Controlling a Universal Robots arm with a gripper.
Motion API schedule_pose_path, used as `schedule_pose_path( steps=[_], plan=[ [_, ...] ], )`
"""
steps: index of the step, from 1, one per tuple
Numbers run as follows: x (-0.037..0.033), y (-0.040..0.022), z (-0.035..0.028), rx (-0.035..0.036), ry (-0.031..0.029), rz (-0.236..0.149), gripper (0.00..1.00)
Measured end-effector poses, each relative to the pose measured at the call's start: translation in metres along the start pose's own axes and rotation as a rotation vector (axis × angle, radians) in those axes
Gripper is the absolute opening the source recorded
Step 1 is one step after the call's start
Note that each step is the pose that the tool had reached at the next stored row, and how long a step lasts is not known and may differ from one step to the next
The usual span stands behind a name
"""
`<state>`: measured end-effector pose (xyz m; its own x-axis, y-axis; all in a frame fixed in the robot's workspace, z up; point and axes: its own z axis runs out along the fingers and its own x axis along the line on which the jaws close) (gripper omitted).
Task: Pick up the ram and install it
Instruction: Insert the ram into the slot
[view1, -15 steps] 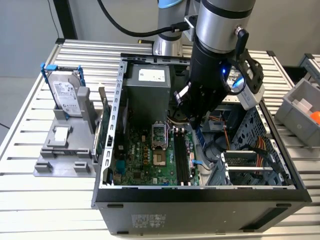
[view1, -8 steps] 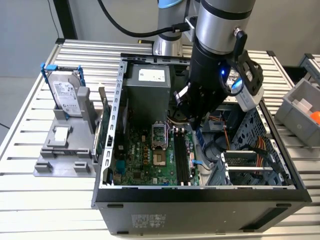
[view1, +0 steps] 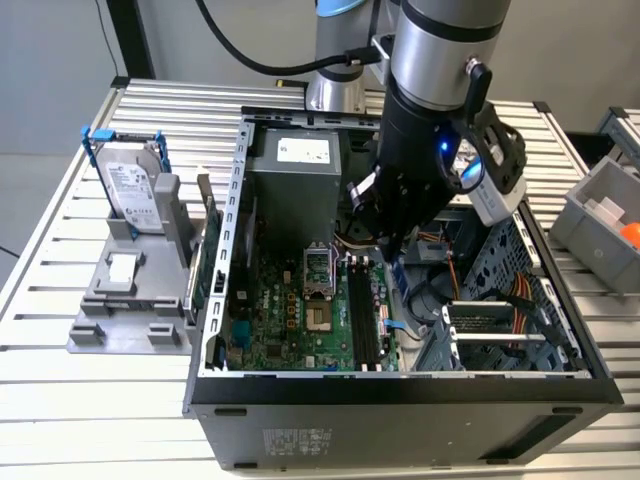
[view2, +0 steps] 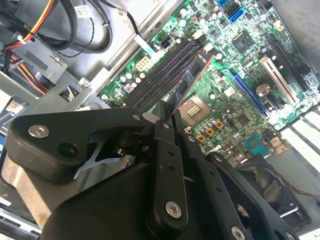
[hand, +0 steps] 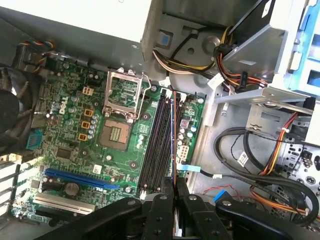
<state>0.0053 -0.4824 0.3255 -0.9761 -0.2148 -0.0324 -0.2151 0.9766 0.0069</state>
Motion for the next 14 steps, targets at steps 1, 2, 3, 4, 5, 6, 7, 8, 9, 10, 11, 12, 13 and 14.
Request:
schedule_pose_path(
  steps=[1,2,3,4,5,6,7,8,9,10,11,12,13,14],
  plan=[
    [0.0,0.0,0.0002,0.0003,0.0,0.003,0.0],
    [0.0,0.0,0.0004,0.0006,0.0,0.005,0.0],
    [0.0,0.0,0.0005,0.0009,0.0001,0.008,0.0],
    [0.0,0.0,0.0006,0.0013,0.0002,0.009,0.0],
    [0.0,0.0,0.0006,0.0017,0.0002,0.01,0.0],
    [0.0,0.0,0.0007,0.0019,0.0002,0.01,0.0],
    [0.0,0.0,0.0007,0.0019,0.0002,0.01,0.0],
    [0.0,0.0,0.0007,0.0019,0.0002,0.01,0.0],
    [0.0,0.0,0.0007,0.002,0.0003,0.01,0.0],
    [0.0,0.0,0.0008,0.0021,0.0003,0.01,0.0],
    [0.0,0.0,0.001,0.0021,0.0003,0.011,0.0],
    [0.0,0.0,0.0014,0.002,0.0002,0.012,0.0],
    [0.0,0.0,0.0016,0.0022,0.0002,0.014,0.0],
    [0.0001,0.0,0.0018,0.0023,0.0003,0.016,0.0]
  ],
)
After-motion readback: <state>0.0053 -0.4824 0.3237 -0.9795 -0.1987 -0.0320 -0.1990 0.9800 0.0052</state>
